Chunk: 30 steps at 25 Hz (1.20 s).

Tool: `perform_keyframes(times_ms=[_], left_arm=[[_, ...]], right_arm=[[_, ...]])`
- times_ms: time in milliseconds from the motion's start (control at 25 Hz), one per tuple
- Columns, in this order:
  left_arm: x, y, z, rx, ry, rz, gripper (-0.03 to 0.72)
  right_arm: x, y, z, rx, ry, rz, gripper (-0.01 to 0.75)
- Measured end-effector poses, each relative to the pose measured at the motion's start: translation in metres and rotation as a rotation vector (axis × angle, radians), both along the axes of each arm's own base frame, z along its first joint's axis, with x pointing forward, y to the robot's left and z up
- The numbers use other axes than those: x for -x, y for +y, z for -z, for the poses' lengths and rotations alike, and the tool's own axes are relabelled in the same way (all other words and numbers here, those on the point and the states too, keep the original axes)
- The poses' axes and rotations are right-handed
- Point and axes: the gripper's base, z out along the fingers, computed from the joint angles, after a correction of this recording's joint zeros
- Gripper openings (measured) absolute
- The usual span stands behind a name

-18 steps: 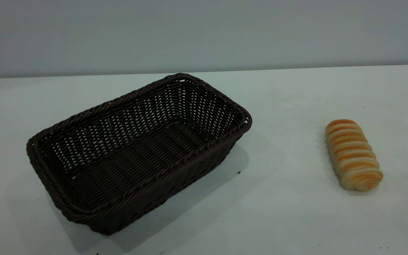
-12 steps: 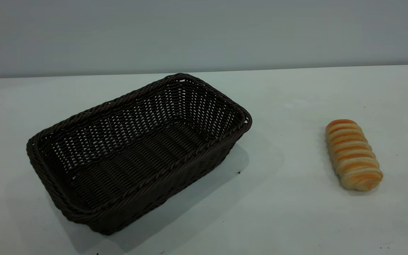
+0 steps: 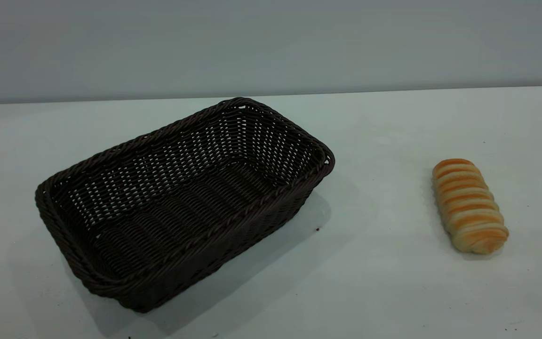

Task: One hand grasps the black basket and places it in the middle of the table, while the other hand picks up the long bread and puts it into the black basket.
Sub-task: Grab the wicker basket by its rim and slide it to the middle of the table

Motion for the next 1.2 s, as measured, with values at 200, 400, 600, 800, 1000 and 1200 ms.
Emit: perform_keyframes(times_ms=[200,400,600,800,1000,1200], left_arm=[[0.000,0.000,0.000,0.000,0.000,0.000,0.594],[0.000,0.000,0.000,0.000,0.000,0.000,0.594],[0.000,0.000,0.000,0.000,0.000,0.000,0.594],[0.000,0.000,0.000,0.000,0.000,0.000,0.594],[0.000,-0.004,0.000,0.037,-0.001,0.026,0.594],[-0.011,-0.006,-0.008,0.060,-0.013,0.039,0.594]], right_arm=[[0.000,0.000,0.000,0.000,0.000,0.000,0.239],[0.000,0.000,0.000,0.000,0.000,0.000,0.239],[0.000,0.000,0.000,0.000,0.000,0.000,0.239],[0.000,0.000,0.000,0.000,0.000,0.000,0.239],[0.000,0.000,0.000,-0.004,0.000,-0.002,0.239],[-0.002,0.005,-0.006,-0.063,-0.048,-0.027,0.239]])
